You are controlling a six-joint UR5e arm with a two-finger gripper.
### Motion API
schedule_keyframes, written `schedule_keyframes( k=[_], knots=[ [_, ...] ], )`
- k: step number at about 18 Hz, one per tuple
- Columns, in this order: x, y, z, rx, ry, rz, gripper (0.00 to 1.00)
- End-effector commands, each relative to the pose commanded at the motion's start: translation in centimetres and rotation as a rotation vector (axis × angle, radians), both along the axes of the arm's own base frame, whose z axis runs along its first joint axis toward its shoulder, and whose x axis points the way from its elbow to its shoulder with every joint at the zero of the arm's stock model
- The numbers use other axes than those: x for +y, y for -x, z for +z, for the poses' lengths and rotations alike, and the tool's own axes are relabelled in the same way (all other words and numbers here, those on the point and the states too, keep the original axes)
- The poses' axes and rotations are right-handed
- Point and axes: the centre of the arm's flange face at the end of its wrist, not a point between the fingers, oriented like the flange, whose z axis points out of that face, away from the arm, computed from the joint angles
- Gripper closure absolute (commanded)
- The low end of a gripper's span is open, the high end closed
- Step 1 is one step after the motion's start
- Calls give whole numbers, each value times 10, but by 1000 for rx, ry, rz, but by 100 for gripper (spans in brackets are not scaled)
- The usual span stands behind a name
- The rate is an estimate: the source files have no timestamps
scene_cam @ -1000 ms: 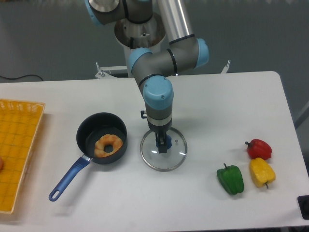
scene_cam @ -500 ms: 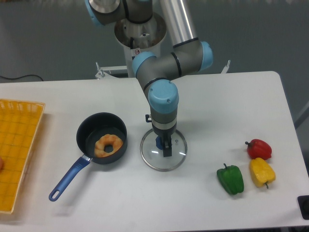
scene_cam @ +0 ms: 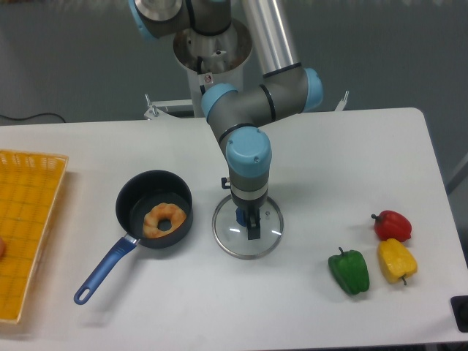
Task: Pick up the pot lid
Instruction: 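Close the gripper on the blue knob of the glass lid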
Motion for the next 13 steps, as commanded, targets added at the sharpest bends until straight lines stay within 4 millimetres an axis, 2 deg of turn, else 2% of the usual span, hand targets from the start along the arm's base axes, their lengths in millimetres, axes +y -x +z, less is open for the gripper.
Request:
schedule_keyframes(
  k=[3,5,8,13],
  knots=[
    [1,-1,-2,-3,1,0,4],
    [1,-1,-2,-3,1,2,13],
    [1,0,-1,-1,-1,3,19],
    [1,0,0,0,-2,5,36]
  ],
)
